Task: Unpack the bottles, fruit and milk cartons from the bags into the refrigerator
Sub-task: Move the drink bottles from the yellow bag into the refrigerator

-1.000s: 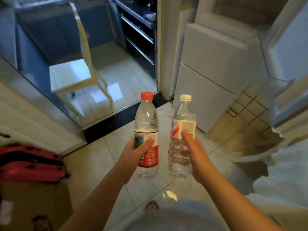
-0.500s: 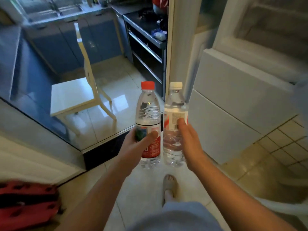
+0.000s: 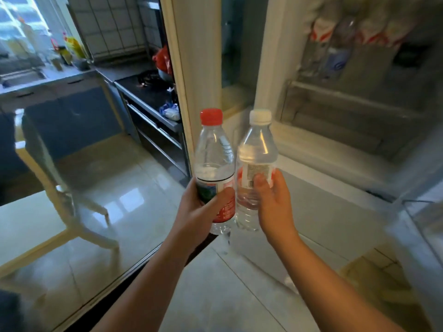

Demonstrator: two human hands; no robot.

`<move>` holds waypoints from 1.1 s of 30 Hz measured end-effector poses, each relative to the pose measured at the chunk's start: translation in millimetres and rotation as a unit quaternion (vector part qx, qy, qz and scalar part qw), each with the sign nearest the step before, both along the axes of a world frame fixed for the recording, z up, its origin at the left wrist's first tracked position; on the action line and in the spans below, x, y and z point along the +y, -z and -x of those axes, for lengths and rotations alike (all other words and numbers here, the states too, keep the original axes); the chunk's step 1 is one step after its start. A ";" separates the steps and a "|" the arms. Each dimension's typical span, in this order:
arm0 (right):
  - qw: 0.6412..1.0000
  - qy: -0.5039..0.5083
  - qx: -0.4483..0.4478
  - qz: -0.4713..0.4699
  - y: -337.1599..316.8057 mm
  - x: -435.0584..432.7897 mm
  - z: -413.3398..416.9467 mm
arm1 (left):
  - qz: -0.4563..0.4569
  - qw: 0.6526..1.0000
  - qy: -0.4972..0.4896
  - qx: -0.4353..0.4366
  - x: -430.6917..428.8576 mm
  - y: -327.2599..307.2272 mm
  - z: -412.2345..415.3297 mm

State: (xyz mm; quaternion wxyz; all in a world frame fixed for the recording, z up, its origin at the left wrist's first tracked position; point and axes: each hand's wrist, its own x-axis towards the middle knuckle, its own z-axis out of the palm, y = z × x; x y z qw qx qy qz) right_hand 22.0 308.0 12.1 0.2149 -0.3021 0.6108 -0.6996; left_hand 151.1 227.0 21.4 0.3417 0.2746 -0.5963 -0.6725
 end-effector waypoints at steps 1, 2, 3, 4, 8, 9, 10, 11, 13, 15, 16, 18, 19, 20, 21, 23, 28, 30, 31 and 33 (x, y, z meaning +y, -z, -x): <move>1.000 0.013 0.014 0.007 -3.2 -3.8 11.6 | 0.006 1.000 0.018 0.010 -8.6 -2.5 14.4; 0.999 0.025 0.026 0.011 -5.4 -7.3 23.9 | 0.012 0.999 0.033 0.018 -16.7 -5.8 29.6; 0.999 0.037 0.034 0.015 -7.9 -10.4 36.4 | 0.020 0.998 0.048 0.026 -23.8 -10.3 45.4; 0.998 0.050 0.042 0.017 -10.8 -12.9 48.8 | 0.027 0.997 0.062 0.036 -29.7 -16.5 61.2; 0.991 0.114 0.073 0.023 -25.5 -22.1 96.0 | 0.042 0.990 0.125 0.056 -55.5 -26.7 127.4; 0.987 0.134 0.081 0.029 -29.6 -24.1 107.1 | 0.047 0.988 0.139 0.053 -62.1 -28.3 143.9; 0.983 0.154 0.092 0.036 -33.4 -26.3 118.7 | 0.053 0.986 0.150 0.050 -68.4 -31.4 160.1; 0.979 0.174 0.102 0.042 -37.8 -29.3 130.3 | 0.063 0.983 0.167 0.049 -75.5 -34.1 176.5; 0.967 0.222 0.112 0.049 -47.4 -34.8 155.1 | 0.066 0.974 0.209 0.059 -86.0 -45.3 208.8; 0.958 0.254 0.120 0.062 -59.0 -39.9 180.3 | 0.071 0.959 0.264 0.079 -94.6 -58.9 241.3; 0.953 0.265 0.128 0.069 -64.6 -42.3 193.1 | 0.072 0.951 0.287 0.087 -98.6 -66.9 256.8; 0.947 0.277 0.138 0.082 -76.5 -45.9 216.5 | 0.076 0.938 0.322 0.101 -109.5 -77.8 289.1; 0.946 0.280 0.136 0.088 -82.2 -47.4 227.6 | 0.075 0.932 0.338 0.108 -113.6 -83.1 304.4; 0.944 0.285 0.136 0.092 -87.3 -48.4 238.3 | 0.070 0.927 0.352 0.111 -117.4 -88.9 318.7; 0.942 0.292 0.136 0.095 -92.2 -49.2 248.4 | 0.072 0.922 0.364 0.112 -120.6 -93.1 333.8; 0.936 0.310 0.138 0.098 -100.8 -49.7 267.9 | 0.084 0.912 0.383 0.120 -124.6 -101.8 361.0; 0.924 0.344 0.141 0.087 -116.5 -49.4 310.6 | 0.101 0.896 0.409 0.143 -127.8 -111.1 421.2; 0.921 0.352 0.143 0.081 -121.2 -49.2 325.9 | 0.109 0.894 0.409 0.148 -126.8 -110.7 441.8; 0.920 0.356 0.147 0.074 -123.8 -48.9 332.7 | 0.115 0.895 0.407 0.145 -126.6 -109.9 451.6; 0.918 0.361 0.157 0.054 -127.6 -47.5 347.5 | 0.134 0.896 0.400 0.137 -126.6 -108.6 470.4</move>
